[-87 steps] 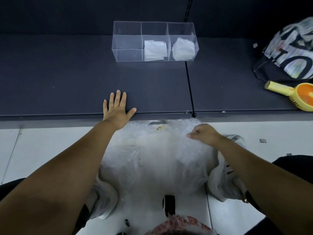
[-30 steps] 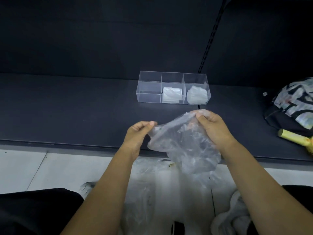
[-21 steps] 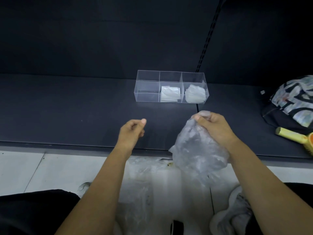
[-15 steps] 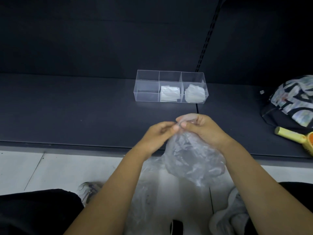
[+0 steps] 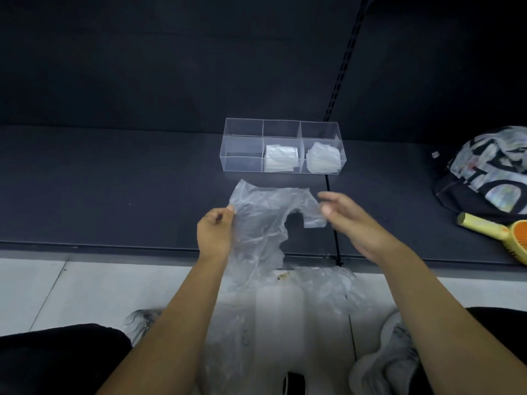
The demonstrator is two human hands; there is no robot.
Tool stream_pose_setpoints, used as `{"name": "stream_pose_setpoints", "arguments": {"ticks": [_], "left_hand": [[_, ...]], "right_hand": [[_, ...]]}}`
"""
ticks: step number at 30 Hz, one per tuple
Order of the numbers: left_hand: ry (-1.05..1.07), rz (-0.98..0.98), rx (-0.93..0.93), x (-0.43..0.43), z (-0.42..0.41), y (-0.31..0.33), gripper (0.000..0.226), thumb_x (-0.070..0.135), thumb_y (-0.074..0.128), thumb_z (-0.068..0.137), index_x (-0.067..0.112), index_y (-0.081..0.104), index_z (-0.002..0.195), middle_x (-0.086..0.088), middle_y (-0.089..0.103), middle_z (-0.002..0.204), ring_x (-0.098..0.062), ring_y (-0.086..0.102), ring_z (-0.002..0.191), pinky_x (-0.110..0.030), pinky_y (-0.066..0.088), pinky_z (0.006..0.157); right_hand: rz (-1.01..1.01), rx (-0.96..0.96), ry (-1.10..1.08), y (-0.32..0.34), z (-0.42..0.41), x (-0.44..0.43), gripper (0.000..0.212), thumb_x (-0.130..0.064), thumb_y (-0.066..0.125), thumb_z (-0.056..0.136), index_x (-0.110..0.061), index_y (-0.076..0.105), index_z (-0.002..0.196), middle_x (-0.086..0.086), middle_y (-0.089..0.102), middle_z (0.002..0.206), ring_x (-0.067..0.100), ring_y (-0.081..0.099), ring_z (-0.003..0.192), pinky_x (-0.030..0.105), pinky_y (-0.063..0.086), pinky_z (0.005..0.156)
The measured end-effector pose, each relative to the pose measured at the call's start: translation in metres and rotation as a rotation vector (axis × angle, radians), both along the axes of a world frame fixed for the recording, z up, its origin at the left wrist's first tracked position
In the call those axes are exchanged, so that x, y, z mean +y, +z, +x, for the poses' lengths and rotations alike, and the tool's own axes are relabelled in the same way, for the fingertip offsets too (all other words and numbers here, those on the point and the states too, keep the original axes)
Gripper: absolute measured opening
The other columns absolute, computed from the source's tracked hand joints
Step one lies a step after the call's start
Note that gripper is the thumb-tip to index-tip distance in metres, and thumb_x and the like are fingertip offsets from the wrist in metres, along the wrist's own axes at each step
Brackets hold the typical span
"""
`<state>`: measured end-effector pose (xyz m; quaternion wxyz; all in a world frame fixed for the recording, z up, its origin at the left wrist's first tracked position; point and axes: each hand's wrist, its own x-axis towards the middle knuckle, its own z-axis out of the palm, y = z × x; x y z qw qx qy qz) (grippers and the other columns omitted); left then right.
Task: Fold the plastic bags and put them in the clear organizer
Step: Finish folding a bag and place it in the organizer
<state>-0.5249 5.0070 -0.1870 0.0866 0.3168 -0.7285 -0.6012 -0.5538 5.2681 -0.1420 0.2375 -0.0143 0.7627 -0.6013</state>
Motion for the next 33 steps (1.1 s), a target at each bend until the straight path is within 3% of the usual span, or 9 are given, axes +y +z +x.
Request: {"name": "stream_pose_setpoints", "arguments": {"ticks": [3,7,10,13,18,20,25,30,33], "left_hand": [[-0.007,-0.038,-0.043,-0.007,-0.006,-0.014,0.024,0.031,0.058,0.094,0.013,0.064,0.079,0.007,0.059,0.073,-0.013,0.055,0.07,-0.025,0.043,0.07],[-0.042,0.017,-0.151,-0.018,-0.02,-0.027,0.03,0.045,0.059,0.09,0.016,0.063,0.093,0.005,0.061,0.085,-0.02,0.059,0.085,-0.029,0.044,0.075],[-0.154,0.117,-0.273,-0.026,-0.04,-0.024,0.03,0.056,0.062,0.084,0.025,0.064,0.083,0.01,0.062,0.084,-0.012,0.06,0.077,-0.028,0.045,0.064],[-0.253,0.172,-0.348,-0.029,-0.063,-0.026,0.028,0.047,0.073,0.079,0.019,0.072,0.081,-0.003,0.073,0.084,-0.019,0.068,0.074,-0.026,0.049,0.06],[-0.089,0.189,-0.37,-0.045,-0.092,-0.031,0.052,0.047,0.074,0.078,0.004,0.067,0.106,-0.014,0.068,0.106,-0.032,0.065,0.095,-0.044,0.052,0.091],[-0.05,0.173,-0.371,-0.057,-0.098,-0.033,0.055,0.05,0.07,0.08,0.004,0.065,0.109,-0.015,0.065,0.111,-0.034,0.063,0.099,-0.047,0.048,0.097],[-0.007,0.262,-0.289,-0.068,-0.099,-0.035,0.032,0.044,0.072,0.081,0.012,0.068,0.081,-0.013,0.071,0.092,-0.034,0.068,0.089,-0.048,0.053,0.089],[0.021,0.238,-0.271,-0.07,-0.103,-0.037,0.039,0.048,0.073,0.079,0.012,0.06,0.072,-0.01,0.066,0.085,-0.029,0.064,0.083,-0.042,0.053,0.086],[0.058,0.189,-0.29,-0.07,-0.104,-0.037,0.045,0.055,0.068,0.08,0.013,0.056,0.069,-0.009,0.06,0.081,-0.026,0.059,0.079,-0.039,0.05,0.084]], "right_hand": [[0.046,-0.035,0.094,-0.021,-0.005,-0.021,0.046,-0.031,0.073,0.083,-0.033,0.055,0.125,-0.013,0.053,0.132,0.004,0.052,0.12,0.027,0.041,0.101],[0.157,-0.009,0.03,-0.041,-0.027,-0.042,0.002,-0.021,0.068,0.088,-0.02,0.07,0.089,0.005,0.063,0.119,0.014,0.059,0.107,0.032,0.044,0.101],[0.174,-0.053,0.176,-0.047,-0.042,-0.038,0.006,-0.026,0.068,0.088,-0.021,0.071,0.088,-0.004,0.064,0.112,0.01,0.06,0.106,0.026,0.043,0.099],[0.209,-0.09,0.301,-0.045,-0.057,-0.03,0.006,-0.025,0.067,0.09,-0.02,0.07,0.089,-0.01,0.067,0.098,0.008,0.061,0.101,0.031,0.042,0.103],[0.249,-0.145,0.369,-0.037,-0.075,-0.005,0.017,-0.027,0.06,0.094,-0.016,0.067,0.082,0.002,0.067,0.103,0.012,0.061,0.101,0.027,0.041,0.103],[0.262,-0.185,0.363,-0.036,-0.082,0.008,0.028,-0.036,0.057,0.093,-0.016,0.062,0.073,-0.004,0.065,0.087,0.008,0.06,0.091,0.021,0.045,0.096],[0.135,-0.237,0.058,-0.047,-0.104,0.024,0.033,-0.04,0.065,0.083,-0.008,0.067,0.091,0.003,0.073,0.084,0.013,0.07,0.083,0.024,0.056,0.078],[0.121,-0.09,-0.284,-0.058,-0.121,0.019,0.01,-0.013,0.074,0.082,-0.012,0.065,0.08,0.002,0.067,0.065,0.007,0.053,0.052,0.016,0.045,0.049],[0.157,-0.031,-0.502,-0.066,-0.127,0.011,0.013,-0.011,0.071,0.084,-0.011,0.063,0.094,0.004,0.066,0.07,0.009,0.053,0.055,0.017,0.045,0.051]]}}
